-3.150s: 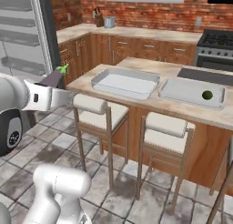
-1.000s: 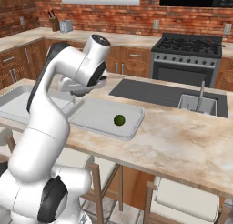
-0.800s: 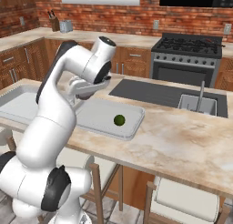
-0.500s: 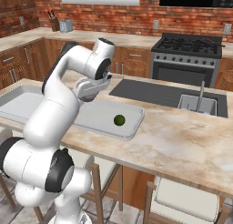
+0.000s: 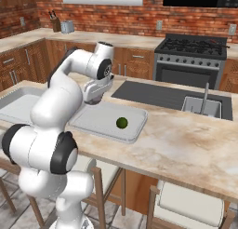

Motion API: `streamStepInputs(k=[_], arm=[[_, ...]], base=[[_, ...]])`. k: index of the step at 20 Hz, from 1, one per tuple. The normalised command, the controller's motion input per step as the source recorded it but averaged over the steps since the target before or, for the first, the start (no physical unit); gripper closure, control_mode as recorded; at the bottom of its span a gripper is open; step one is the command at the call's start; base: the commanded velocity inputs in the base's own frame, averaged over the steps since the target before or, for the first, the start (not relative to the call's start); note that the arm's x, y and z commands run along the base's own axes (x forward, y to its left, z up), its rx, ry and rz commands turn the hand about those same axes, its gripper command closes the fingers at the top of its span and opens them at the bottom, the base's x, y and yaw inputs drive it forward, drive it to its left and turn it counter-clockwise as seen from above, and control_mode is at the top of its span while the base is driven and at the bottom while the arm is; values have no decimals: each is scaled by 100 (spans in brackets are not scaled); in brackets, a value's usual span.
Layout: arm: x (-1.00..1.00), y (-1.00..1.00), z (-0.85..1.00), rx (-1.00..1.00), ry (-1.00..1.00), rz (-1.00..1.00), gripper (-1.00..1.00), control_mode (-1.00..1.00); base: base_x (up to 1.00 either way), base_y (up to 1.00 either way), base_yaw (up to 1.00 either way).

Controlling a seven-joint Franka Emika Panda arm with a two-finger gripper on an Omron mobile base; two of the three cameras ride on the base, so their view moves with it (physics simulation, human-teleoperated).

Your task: Place the cold items (eggplant and lime) from the fridge in one tupperware on the dining counter. Place the warm items (hot dog and kebab skewer) in the stove area in another tupperware.

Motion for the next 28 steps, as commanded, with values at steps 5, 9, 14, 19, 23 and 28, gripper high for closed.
streamStepInputs(k=[5,9,14,19,23,28], arm=[[41,0,-36,-3,-1,1,100,-100],[37,0,-35,-2,0,1,100,-100],[13,0,-33,-1,0,2,100,-100],[5,0,-31,0,0,2,100,-100],[2,0,-31,-1,0,1,100,-100],[1,0,-32,-1,0,0,100,-100]], base=[[0,0,0],[0,0,0],[0,0,0],[0,0,0],[0,0,0],[0,0,0]])
